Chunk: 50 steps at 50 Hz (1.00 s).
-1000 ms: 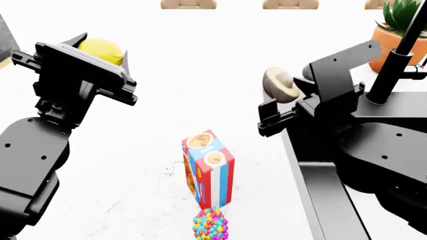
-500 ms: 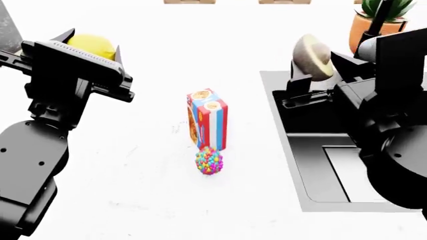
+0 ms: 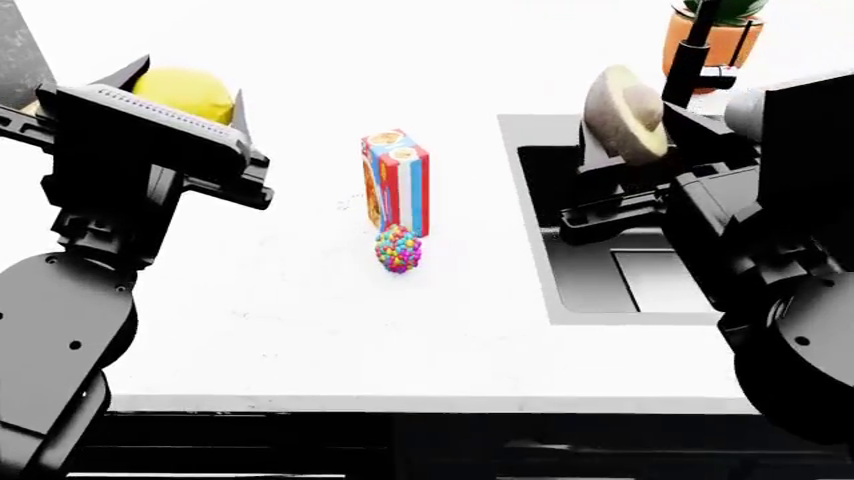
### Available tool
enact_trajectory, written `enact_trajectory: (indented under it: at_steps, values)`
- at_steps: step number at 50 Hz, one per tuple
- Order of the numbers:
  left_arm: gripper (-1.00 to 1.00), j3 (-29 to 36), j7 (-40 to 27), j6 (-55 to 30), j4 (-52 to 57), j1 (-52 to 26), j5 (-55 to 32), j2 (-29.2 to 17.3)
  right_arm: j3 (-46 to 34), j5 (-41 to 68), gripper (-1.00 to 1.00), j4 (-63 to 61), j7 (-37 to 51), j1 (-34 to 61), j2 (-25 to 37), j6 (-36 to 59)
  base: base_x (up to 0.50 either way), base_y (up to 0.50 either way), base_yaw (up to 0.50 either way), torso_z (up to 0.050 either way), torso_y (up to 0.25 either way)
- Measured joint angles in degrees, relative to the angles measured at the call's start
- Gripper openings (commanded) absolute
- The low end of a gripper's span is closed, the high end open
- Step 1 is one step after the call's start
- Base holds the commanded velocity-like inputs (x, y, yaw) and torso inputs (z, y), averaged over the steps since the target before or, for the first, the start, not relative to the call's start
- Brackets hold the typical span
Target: Pick up the fruits and vegetables and place them in the sink. Turn on the sink faucet to wash them. Then turn the sink off and put them in the tray.
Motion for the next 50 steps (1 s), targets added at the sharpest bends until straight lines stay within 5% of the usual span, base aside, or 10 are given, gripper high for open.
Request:
enact_trajectory:
  at_steps: [50]
  values:
    - [-1.0,-1.52,-1.04,0.61,1.37,0.25,-1.31,0.64,0.49,-0.03,-1.0,-1.6,0.73,-0.15,0.99,-0.81,0.0,-0.5,0.0,0.0,0.0]
